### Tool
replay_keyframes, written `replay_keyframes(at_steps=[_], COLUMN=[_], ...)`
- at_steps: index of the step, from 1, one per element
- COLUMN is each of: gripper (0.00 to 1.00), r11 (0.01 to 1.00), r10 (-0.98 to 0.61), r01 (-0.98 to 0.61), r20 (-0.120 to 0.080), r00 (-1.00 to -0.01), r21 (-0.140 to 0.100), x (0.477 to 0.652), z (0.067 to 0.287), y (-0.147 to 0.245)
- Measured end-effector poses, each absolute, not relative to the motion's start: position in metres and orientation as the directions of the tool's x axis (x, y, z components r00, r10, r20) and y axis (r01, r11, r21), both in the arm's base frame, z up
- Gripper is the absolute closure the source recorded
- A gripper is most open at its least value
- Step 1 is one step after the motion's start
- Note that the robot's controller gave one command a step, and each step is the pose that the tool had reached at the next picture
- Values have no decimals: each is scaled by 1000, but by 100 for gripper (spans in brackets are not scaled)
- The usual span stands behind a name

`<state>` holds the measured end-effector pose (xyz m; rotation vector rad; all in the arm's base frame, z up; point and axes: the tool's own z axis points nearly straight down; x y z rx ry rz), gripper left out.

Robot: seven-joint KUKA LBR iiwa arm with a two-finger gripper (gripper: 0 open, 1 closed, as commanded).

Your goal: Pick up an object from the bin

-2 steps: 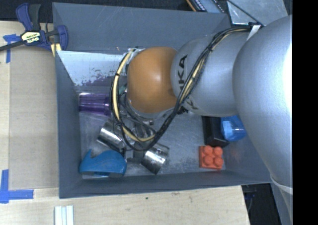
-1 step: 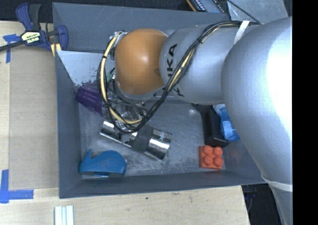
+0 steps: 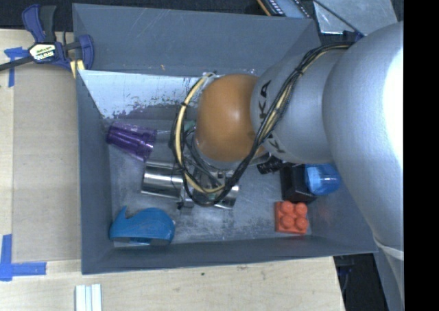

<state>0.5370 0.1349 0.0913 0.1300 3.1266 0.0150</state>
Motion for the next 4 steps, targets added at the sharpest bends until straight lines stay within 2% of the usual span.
replay_keyframes(at_steps=[1,3,4], gripper=[100,100,100], r11=[876,877,897], r10=[-483,-481,-443], r01=[-483,-481,-443], r20=[-2,0,-17], r00=[-876,-877,-896], r21=[-4,-3,-10], x=[571,571,570], z=[90,90,75], y=[119,119,135])
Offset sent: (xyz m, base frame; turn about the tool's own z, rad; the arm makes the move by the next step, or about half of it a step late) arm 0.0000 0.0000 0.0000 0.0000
